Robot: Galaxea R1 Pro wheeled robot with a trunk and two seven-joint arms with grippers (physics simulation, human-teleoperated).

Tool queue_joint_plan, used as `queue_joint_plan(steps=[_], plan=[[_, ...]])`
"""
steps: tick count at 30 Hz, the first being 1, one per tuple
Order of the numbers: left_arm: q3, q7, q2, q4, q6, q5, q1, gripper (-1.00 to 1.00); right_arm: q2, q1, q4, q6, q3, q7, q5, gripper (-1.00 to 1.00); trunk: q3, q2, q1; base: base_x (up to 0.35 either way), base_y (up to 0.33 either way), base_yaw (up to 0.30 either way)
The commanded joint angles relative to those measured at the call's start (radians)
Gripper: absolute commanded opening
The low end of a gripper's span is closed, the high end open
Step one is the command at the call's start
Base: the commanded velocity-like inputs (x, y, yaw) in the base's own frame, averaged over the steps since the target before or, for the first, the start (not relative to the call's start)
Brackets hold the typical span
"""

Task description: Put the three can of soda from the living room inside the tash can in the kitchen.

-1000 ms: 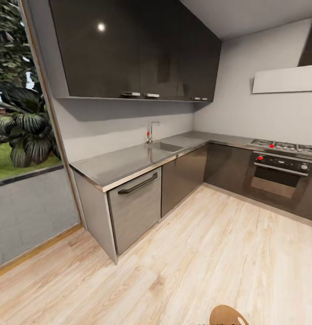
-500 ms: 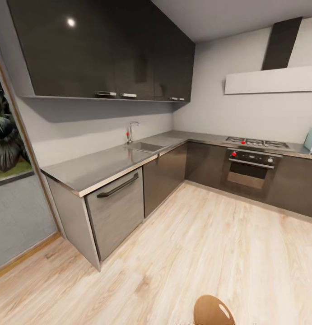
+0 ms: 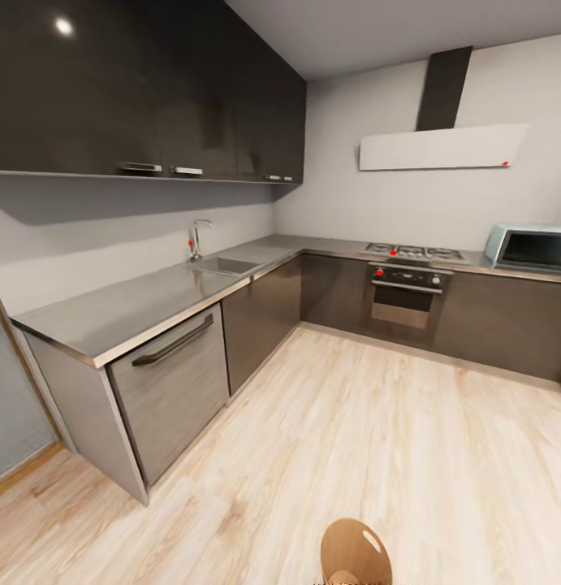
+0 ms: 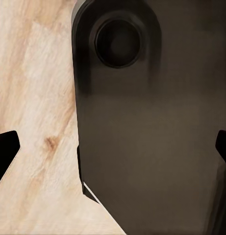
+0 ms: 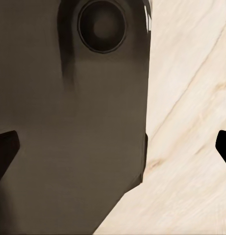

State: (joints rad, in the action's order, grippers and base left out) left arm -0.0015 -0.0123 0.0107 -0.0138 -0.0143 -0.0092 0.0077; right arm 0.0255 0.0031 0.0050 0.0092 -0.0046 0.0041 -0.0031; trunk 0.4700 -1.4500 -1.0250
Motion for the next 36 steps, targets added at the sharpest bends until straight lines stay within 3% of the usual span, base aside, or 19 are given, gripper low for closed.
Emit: queue_joint_plan(steps=[1, 8, 29, 36], plan=[[0.000, 0.000, 0.000, 0.000, 0.000, 0.000, 0.000, 1.00, 0.000, 0.000, 0.000, 0.000, 0.000, 0.005, 0.000, 1.00, 0.000, 0.000, 0.000, 0.000, 0.000, -0.286], [0.001, 0.000, -0.001, 0.000, -0.004, 0.001, 0.000, 1.00, 0.000, 0.000, 0.001, 0.000, 0.001, 0.011, 0.001, 1.00, 0.000, 0.000, 0.000, 0.009, 0.003, -0.238], [0.002, 0.000, -0.001, 0.000, -0.017, 0.001, 0.000, 1.00, -0.001, 0.000, -0.003, 0.000, 0.010, 0.011, 0.002, 1.00, 0.000, 0.000, 0.000, 0.160, 0.097, -0.017], [0.002, 0.000, -0.001, 0.000, -0.019, 0.001, 0.000, 1.00, -0.002, 0.000, -0.002, 0.000, 0.008, 0.011, 0.002, 1.00, 0.000, 0.000, 0.000, 0.123, -0.068, -0.196]])
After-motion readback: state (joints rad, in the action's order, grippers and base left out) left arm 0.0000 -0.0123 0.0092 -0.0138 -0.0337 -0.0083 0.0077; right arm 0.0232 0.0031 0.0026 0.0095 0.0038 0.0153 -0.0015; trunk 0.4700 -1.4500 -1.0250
